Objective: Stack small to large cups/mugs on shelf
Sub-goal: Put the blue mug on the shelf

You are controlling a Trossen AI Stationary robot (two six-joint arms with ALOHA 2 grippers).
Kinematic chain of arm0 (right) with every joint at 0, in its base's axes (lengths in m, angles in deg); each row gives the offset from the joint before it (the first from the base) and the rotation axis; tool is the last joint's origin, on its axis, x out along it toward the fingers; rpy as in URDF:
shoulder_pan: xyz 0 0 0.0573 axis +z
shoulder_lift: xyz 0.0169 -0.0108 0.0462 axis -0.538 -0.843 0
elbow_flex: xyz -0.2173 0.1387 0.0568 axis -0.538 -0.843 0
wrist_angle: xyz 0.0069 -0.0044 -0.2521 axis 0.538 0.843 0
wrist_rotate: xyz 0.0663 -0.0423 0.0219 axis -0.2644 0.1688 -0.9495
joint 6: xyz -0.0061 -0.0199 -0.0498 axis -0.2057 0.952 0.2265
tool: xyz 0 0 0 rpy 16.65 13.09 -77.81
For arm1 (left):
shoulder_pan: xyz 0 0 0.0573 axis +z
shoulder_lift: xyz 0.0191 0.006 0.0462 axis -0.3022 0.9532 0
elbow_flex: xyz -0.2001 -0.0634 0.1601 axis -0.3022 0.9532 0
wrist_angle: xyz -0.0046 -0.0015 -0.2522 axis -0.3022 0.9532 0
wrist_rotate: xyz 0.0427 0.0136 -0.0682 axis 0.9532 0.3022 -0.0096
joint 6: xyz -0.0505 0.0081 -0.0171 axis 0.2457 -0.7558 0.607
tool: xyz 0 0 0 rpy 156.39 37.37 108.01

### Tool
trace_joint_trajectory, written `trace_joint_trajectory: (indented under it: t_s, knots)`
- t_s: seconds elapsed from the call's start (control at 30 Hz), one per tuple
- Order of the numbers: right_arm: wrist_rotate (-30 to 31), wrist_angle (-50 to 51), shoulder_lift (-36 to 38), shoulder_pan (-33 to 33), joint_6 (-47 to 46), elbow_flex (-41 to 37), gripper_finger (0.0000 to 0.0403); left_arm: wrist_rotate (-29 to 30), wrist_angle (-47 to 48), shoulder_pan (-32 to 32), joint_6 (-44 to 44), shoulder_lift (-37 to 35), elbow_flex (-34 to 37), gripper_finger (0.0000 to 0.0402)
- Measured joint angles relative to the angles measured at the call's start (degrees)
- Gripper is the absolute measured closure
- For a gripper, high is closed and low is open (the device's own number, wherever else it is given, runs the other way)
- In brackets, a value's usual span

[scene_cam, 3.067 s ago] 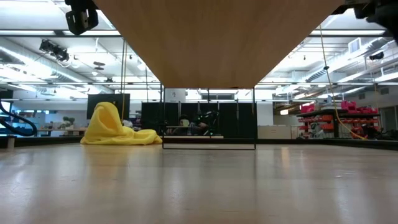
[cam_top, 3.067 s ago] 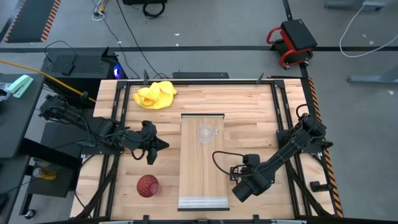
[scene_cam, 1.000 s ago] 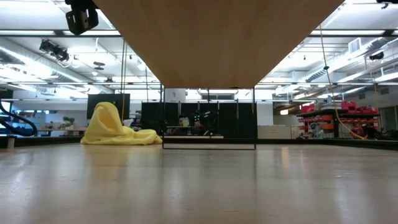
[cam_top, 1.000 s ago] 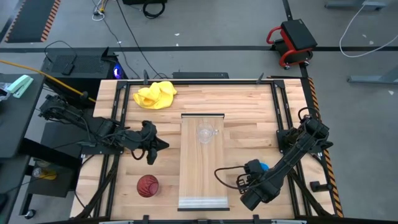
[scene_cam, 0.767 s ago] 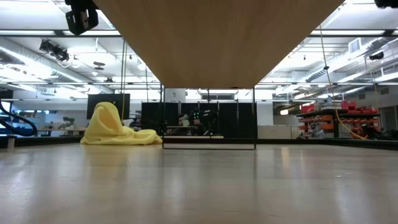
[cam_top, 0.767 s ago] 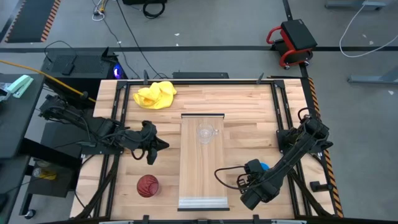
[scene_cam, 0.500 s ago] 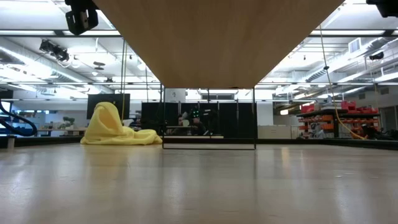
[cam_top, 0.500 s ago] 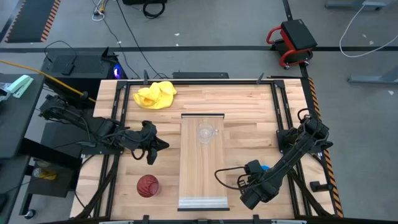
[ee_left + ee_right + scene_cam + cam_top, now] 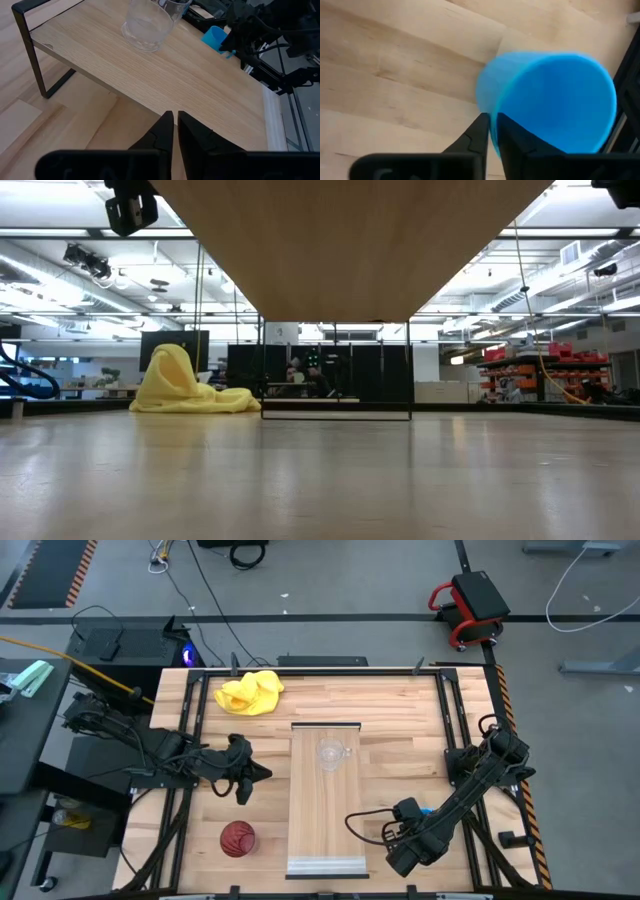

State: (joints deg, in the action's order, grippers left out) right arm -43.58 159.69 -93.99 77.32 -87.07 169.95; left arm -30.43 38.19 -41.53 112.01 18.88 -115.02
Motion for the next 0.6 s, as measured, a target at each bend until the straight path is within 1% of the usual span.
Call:
trace_joint_trajectory:
  t_s: [0.07, 0.13, 0.27, 0.4, 0.53, 0.6]
  knots:
    - [-0.3, 0.0, 0.0, 0.0, 0.0, 0.0, 0.0386, 0.0, 0.0, 0.0, 0.0, 0.0, 0.0, 0.0373]
    - [-0.3, 0.0, 0.0, 0.0, 0.1, 0.0, 0.0394, 0.0, 0.0, 0.0, 0.0, 0.0, 0.0, 0.0376]
    - [-1.7, 0.1, 0.0, 0.0, 1.6, 0.2, 0.0387, 0.0, 0.0, 0.0, 0.0, 0.0, 0.0, 0.0378]
    - [-4.2, 0.1, 0.4, 0.0, 5.5, 2.0, 0.0396, 0.0, 0.0, 0.0, -0.1, 0.0, 0.0, 0.0373]
    - [-6.8, 1.4, 3.0, 0.0, 9.4, 5.6, 0.0396, 0.0, 0.0, 0.0, -0.1, 0.0, 0.0, 0.0370]
    - [-6.9, 3.5, 4.6, 0.1, 10.4, 8.3, 0.0398, 0.0, 0.0, 0.0, -0.1, 0.0, 0.0, 0.0372]
